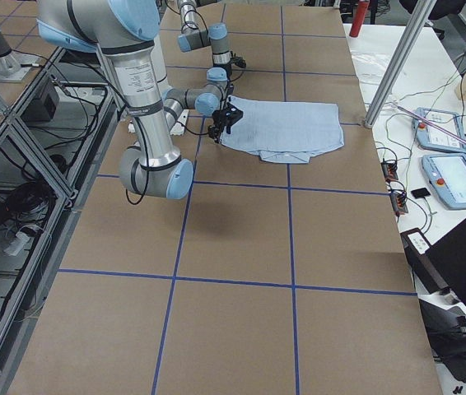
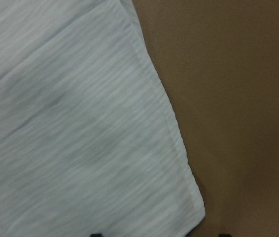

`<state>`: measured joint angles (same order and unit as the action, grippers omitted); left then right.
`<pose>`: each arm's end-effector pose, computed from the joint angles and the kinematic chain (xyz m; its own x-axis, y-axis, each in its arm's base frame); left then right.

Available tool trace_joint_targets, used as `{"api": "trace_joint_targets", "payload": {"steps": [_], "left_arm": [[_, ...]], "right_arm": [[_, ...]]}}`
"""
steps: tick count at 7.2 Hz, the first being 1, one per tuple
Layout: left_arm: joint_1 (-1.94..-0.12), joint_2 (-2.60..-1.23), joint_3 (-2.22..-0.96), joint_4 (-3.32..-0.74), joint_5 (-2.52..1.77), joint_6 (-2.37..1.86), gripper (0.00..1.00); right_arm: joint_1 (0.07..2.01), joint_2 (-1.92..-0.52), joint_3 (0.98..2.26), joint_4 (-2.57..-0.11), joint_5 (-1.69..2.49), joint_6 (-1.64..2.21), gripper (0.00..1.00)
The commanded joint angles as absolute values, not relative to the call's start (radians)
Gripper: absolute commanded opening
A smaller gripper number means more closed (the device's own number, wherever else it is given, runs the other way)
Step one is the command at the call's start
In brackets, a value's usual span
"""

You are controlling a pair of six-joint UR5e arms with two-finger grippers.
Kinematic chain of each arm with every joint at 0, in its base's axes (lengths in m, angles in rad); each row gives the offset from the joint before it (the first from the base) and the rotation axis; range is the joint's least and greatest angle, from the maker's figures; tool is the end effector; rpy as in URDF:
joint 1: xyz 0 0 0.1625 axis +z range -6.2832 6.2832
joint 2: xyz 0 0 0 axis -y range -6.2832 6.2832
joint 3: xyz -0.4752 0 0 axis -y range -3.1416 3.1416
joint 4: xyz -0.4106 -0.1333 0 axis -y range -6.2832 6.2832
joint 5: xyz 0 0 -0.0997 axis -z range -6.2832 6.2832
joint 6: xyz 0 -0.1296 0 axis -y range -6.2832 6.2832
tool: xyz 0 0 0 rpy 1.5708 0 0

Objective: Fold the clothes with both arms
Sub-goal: 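Lift the near edge of the shirt with both grippers and start carrying it away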

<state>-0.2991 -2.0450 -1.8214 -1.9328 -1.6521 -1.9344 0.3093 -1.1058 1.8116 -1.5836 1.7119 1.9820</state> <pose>0.6185 -0.3192 0.2849 0.3356 -0.4744 -0.8138 0.3684 0.8612 -0.3501 -0.6168 -0.3179 0.3559 0.5855 0.6026 0.5423 -0.4907 0.7959 -0.3545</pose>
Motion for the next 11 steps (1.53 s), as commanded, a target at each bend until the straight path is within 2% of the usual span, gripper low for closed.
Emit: {"api": "trace_joint_targets", "payload": {"steps": [1, 3, 5, 8, 11], "left_arm": [[-0.299, -2.045, -1.821, -1.933, -1.654, -1.934, 0.0], [-0.299, -2.045, -1.821, -1.933, -1.654, -1.934, 0.0], [-0.299, -2.045, -1.821, -1.933, -1.654, -1.934, 0.0], [-0.299, -2.045, -1.821, -1.933, -1.654, -1.934, 0.0], [-0.299, -2.045, -1.822, -1.933, -1.657, -1.934, 0.0]], "right_arm": [[0.31, -1.104, 1.812, -1.583, 1.712, 1.98, 0.47], [0.308, -1.104, 1.812, -1.583, 1.713, 1.979, 0.34], [0.308, -1.106, 1.812, -1.583, 1.713, 1.98, 0.32], [0.311, -1.104, 1.819, -1.565, 1.716, 1.98, 0.0], [0.319, -1.106, 1.883, -1.566, 1.71, 1.994, 0.0]]}}
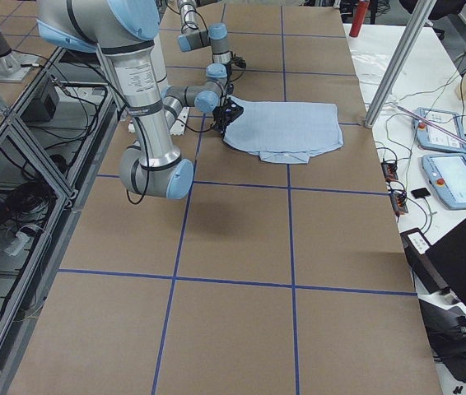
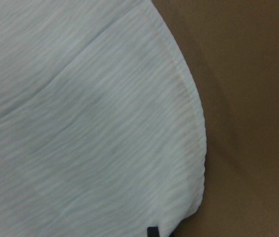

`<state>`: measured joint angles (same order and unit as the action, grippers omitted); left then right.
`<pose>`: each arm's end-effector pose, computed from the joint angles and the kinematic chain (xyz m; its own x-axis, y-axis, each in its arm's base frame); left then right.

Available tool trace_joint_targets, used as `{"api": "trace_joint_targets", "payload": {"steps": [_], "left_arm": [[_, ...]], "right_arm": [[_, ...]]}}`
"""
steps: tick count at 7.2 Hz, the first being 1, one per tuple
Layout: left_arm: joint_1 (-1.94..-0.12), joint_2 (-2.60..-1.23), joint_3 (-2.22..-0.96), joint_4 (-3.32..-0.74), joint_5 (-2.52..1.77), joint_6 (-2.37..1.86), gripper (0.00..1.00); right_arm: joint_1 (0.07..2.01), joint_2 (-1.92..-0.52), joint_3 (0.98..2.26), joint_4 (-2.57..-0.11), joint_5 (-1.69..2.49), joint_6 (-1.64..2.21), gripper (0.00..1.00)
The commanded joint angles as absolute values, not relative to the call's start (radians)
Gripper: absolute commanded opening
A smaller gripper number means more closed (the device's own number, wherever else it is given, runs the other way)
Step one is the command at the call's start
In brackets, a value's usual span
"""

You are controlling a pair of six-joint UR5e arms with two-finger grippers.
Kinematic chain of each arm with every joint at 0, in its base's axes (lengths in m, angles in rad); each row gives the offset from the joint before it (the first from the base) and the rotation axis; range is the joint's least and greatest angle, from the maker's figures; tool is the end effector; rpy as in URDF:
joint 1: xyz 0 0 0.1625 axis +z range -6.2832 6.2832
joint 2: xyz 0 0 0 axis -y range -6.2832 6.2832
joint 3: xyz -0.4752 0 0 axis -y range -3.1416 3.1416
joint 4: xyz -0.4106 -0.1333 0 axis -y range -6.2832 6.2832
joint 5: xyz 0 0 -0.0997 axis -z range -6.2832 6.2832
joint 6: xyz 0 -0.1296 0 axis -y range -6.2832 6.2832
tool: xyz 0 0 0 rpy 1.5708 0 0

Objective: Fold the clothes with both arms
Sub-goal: 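Lift the near edge of the shirt with both grippers and start carrying it away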

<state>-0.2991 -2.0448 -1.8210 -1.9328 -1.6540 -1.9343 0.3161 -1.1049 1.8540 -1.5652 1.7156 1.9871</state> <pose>0.6187 -0.3190 0.2852 0.3367 -0.4746 -0.8133 0.3671 0.8615 -0.3508 -0.6056 -0.3186 0.3326 0.5469 0.5999 0.5840 -0.4754 0.7967 -0.3732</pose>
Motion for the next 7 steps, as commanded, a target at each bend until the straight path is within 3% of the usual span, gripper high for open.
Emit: {"api": "trace_joint_targets", "payload": {"steps": [1, 3, 7], "left_arm": [[-0.299, -2.045, -1.831, -1.933, -1.658, -1.934, 0.0], [-0.296, -2.04, -1.874, -1.93, -1.658, -1.937, 0.0], [-0.198, -2.036, -2.055, -1.829, -1.735, -1.951, 0.0]], "right_arm": [[0.324, -1.114, 1.91, -1.566, 1.712, 1.985, 0.0], [0.328, -1.123, 1.943, -1.566, 1.721, 1.98, 0.0], [0.275, -1.192, 2.154, -1.574, 1.739, 1.976, 0.0]]}}
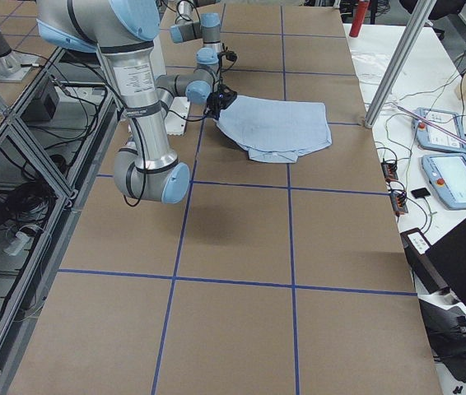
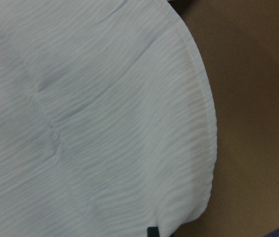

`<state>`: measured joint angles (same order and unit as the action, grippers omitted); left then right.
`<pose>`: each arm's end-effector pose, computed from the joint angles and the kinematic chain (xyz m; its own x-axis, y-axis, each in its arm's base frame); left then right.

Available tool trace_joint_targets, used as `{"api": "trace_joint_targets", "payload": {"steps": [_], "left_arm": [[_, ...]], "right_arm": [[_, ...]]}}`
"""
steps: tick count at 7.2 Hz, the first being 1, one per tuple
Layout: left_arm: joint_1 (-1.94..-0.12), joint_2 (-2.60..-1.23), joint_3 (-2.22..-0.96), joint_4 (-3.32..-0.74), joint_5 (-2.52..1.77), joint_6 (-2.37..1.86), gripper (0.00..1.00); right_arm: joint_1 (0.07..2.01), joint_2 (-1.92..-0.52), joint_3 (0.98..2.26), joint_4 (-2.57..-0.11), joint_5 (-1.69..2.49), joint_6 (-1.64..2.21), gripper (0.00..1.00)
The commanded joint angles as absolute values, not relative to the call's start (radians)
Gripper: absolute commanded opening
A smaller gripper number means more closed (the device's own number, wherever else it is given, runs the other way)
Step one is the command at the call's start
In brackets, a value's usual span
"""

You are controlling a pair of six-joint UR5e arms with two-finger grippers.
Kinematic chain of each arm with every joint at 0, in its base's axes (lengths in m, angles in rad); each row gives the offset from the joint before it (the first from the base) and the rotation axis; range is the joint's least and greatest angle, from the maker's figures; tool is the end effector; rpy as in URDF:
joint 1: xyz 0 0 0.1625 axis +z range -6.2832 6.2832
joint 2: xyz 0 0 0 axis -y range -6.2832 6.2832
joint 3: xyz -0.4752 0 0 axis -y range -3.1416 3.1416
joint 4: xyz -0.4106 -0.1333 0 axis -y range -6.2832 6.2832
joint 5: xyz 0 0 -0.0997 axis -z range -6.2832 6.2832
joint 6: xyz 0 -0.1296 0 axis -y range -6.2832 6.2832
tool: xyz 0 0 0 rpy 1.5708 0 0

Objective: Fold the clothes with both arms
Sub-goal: 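Lift the near edge of the shirt with both grippers and start carrying it away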

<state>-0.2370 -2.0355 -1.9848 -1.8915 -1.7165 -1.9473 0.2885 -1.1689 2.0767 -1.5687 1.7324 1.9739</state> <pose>0.5861 -0.2594 0.2248 0.2910 -0.4445 -0.8472 0.2234 0.8926 -0.3916 -0.5440 -0.2787 0.2760 0.4789 0.5460 0.6874 -0.3771 0.8351 -0.4005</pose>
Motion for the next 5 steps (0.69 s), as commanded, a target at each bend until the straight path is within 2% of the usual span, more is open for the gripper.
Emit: {"api": "trace_joint_targets", "payload": {"steps": [1, 3, 5], "left_arm": [[-0.168, -2.034, -2.138, -1.733, -1.735, -1.953, 0.0], [-0.134, -2.026, -2.25, -1.6, -1.746, -1.992, 0.0], [-0.135, -1.996, -2.263, -1.597, -1.747, -1.993, 0.0]], "right_arm": [[0.255, -1.233, 2.219, -1.575, 1.756, 1.982, 0.0], [0.204, -1.259, 2.298, -1.578, 1.759, 2.0, 0.0], [0.206, -1.253, 2.289, -1.578, 1.759, 1.999, 0.0]]}}
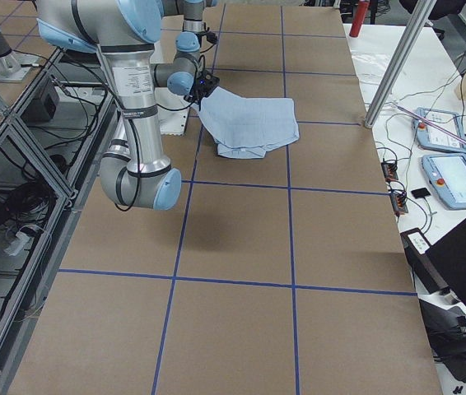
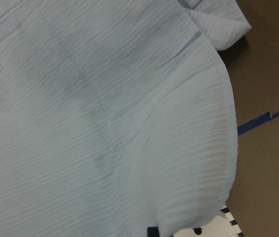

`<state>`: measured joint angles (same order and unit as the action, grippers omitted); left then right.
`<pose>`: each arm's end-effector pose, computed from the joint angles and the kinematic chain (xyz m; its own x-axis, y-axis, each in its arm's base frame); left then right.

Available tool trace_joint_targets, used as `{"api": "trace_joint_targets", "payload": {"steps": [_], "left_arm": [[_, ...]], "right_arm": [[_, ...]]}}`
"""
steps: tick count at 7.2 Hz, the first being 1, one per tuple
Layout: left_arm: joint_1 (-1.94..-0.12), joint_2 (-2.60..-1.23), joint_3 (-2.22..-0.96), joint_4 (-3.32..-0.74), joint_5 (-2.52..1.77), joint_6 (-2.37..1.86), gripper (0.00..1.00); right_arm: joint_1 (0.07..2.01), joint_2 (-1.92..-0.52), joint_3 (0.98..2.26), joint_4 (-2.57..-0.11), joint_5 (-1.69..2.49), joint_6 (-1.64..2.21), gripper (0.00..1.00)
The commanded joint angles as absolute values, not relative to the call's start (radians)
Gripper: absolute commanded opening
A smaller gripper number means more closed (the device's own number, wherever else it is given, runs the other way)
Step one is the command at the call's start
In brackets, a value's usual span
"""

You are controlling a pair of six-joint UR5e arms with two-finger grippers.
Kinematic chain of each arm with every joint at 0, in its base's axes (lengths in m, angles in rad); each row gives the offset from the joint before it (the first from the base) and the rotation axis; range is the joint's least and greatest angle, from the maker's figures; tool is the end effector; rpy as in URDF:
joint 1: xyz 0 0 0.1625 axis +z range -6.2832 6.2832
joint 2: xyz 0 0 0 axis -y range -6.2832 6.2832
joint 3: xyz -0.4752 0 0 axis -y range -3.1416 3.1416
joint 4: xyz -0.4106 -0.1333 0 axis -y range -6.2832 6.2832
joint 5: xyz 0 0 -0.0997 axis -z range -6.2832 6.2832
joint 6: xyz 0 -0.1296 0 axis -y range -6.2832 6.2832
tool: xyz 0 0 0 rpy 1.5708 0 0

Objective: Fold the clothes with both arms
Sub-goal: 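Carry the near edge over the shirt to its far end with both grippers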

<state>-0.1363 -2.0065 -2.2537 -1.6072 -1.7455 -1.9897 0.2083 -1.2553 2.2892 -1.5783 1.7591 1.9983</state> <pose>0.5170 -0.1827 0.1843 0.3752 -0.4558 -0.8071 0.1411 0.8887 -0.4362 -0.4843 -0.2138 0.2421 0.4418 0.5097 0.7383 -0.2524 0.8603 -0.4429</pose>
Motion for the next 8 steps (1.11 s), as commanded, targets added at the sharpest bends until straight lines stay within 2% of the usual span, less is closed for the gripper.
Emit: {"api": "trace_joint_targets", "payload": {"steps": [1, 5, 8], "left_arm": [[-0.152, -1.999, -2.255, -1.597, -1.746, -1.984, 0.0], [-0.361, -2.034, -2.203, -1.606, -1.75, -1.932, 0.0], [-0.472, -2.065, -2.099, -1.621, -1.75, -1.895, 0.0]], "right_arm": [[0.244, -1.241, 2.252, -1.575, 1.759, 1.988, 0.0], [0.441, -1.126, 2.145, -1.575, 1.81, 1.885, 0.0], [0.549, -0.999, 1.952, -1.569, 1.815, 1.777, 0.0]]}}
